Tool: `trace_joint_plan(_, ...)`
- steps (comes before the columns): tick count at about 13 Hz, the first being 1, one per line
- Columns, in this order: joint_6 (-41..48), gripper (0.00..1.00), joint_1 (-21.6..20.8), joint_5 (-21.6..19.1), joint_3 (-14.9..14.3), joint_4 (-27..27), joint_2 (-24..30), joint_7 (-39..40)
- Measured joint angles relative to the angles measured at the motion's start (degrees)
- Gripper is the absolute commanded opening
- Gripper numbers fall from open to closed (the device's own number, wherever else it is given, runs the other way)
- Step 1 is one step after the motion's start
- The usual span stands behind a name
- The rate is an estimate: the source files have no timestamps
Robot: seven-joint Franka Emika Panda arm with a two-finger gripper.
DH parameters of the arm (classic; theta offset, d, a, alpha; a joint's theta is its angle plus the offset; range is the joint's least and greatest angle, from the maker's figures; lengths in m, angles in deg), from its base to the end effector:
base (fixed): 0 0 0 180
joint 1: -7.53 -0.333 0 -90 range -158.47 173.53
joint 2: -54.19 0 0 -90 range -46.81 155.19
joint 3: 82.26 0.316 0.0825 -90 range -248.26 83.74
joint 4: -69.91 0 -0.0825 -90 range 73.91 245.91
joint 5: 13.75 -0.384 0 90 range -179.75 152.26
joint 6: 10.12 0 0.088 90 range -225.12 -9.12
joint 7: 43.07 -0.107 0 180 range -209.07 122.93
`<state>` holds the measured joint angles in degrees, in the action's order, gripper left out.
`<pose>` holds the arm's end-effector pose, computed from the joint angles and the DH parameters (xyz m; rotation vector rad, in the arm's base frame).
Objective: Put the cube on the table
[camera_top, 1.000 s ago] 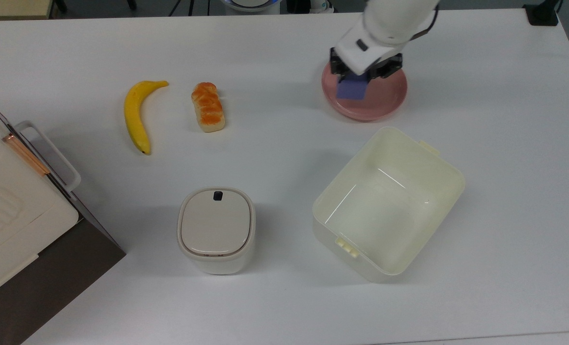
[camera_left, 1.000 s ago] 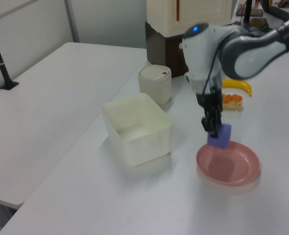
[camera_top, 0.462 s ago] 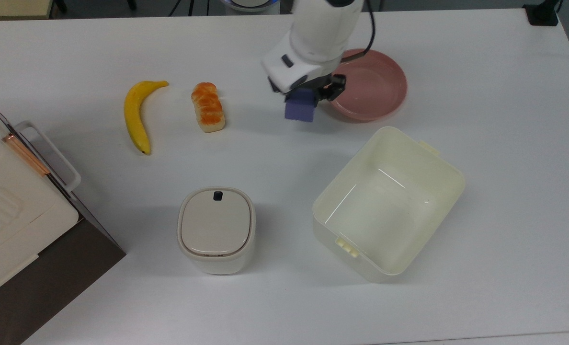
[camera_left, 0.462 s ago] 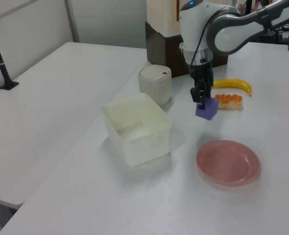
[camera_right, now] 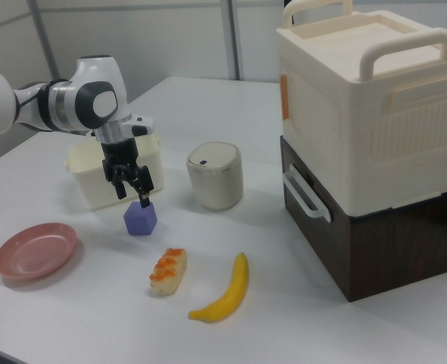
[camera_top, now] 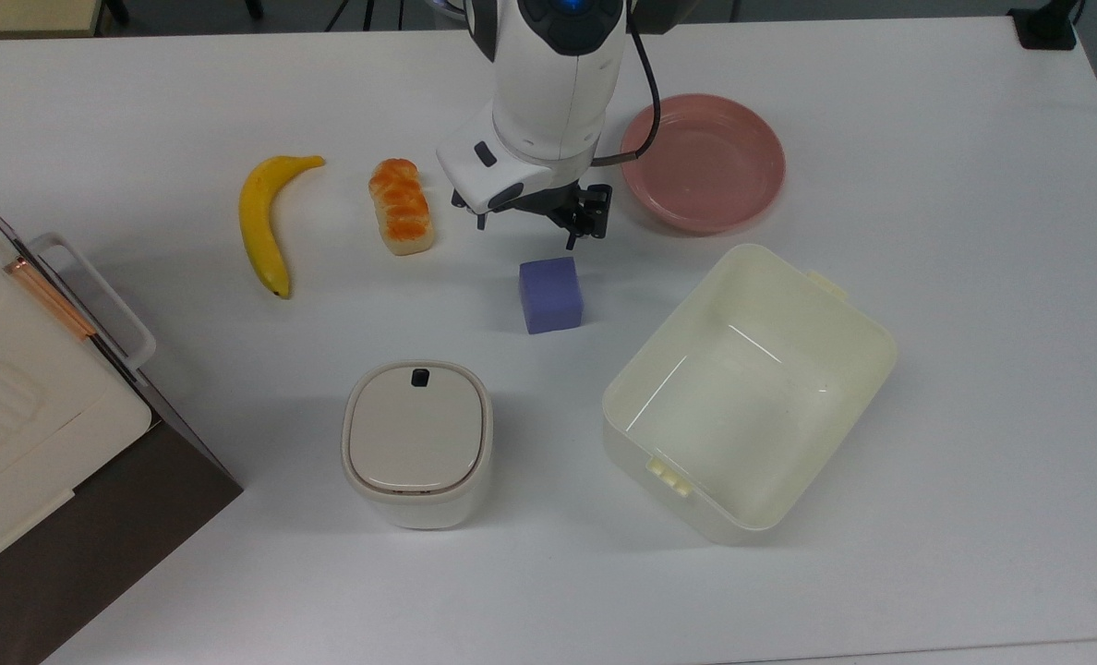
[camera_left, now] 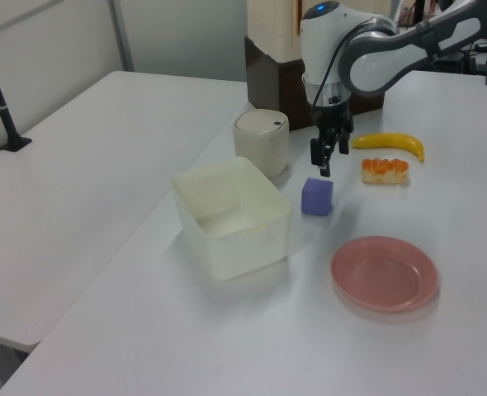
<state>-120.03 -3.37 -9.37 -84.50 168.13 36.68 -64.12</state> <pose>0.6256 0.0918 0.4022 3.0208 -0.2807 -0.1168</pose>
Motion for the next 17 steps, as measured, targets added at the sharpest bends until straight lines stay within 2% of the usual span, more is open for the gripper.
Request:
trace_joint_plan(4,0.0,1.0,0.79,0.07,-0.03,-1.27,1.11,0.0)
trace_joint_plan(6,0.01,1.0,2.31,0.09,-0.05,-1.81,3.83,0.97)
trace_joint_plan(11,6.23,1.0,7.36,-1.19,-0.1,-1.99,12.46,13.3)
trace_joint_plan(14,10.2,1.0,9.57,-4.01,-0.11,-1.92,16.3,15.87)
trace_joint_plan(17,12.01,1.0,10.89,-4.24,-0.11,-1.85,18.4,19.91)
